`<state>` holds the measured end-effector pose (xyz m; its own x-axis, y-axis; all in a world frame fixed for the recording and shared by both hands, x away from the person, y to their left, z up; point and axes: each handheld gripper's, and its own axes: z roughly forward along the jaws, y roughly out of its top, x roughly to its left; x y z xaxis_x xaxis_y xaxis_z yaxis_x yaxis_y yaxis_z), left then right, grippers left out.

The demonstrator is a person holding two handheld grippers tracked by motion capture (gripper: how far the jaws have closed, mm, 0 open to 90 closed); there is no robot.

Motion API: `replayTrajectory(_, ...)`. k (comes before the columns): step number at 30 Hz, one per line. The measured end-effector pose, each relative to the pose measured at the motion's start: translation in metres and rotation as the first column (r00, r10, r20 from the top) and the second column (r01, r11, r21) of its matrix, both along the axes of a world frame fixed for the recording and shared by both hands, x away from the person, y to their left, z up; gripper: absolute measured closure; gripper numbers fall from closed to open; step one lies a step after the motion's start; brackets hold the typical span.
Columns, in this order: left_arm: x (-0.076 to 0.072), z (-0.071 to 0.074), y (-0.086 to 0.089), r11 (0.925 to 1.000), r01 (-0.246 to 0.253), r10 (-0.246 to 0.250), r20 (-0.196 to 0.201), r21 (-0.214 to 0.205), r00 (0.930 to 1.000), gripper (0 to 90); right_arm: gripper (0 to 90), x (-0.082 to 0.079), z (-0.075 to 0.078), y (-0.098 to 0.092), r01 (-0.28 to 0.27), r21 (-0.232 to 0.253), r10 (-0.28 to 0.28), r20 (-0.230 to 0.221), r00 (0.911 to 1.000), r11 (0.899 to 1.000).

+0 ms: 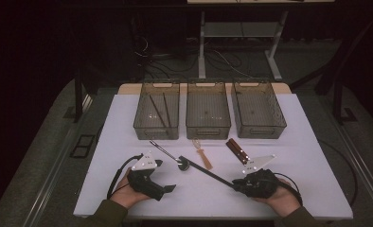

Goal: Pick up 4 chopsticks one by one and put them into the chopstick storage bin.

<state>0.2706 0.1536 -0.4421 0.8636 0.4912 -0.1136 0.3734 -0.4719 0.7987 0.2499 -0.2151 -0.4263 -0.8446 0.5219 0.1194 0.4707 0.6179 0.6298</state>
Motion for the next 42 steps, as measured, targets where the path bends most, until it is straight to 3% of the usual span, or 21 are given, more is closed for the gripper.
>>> replayTrajectory(13, 0.0, 0.0, 0.0, 1.0, 0.003, -0.003, -0.002, 0.0, 1.0, 0.0, 79.5, 0.028, 0.0, 0.023, 0.002, 0.027, -0.002, 0.002, 1.0, 1.0)
replayTrajectory(19, 0.0, 0.0, 0.0, 1.0, 0.004, -0.004, -0.002, -0.002, 1.0, 0.0, 80.8, 0.036, -0.006, 0.035, -0.006, 0.011, 0.006, 0.004, 1.0, 1.0)
replayTrajectory(37, 0.0, 0.0, 0.0, 1.0, 0.007, -0.007, -0.002, 0.001, 1.0, 0.0, 80.9, 0.037, -0.015, 0.04, -0.015, -0.025, 0.015, -0.003, 0.9999, 1.0)
replayTrajectory(42, 0.0, 0.0, 0.0, 0.9999, 0.009, -0.009, -0.002, 0.003, 1.0, 0.0, 80.8, 0.034, -0.015, 0.041, -0.018, -0.031, 0.018, 0.016, 0.9997, 0.999)
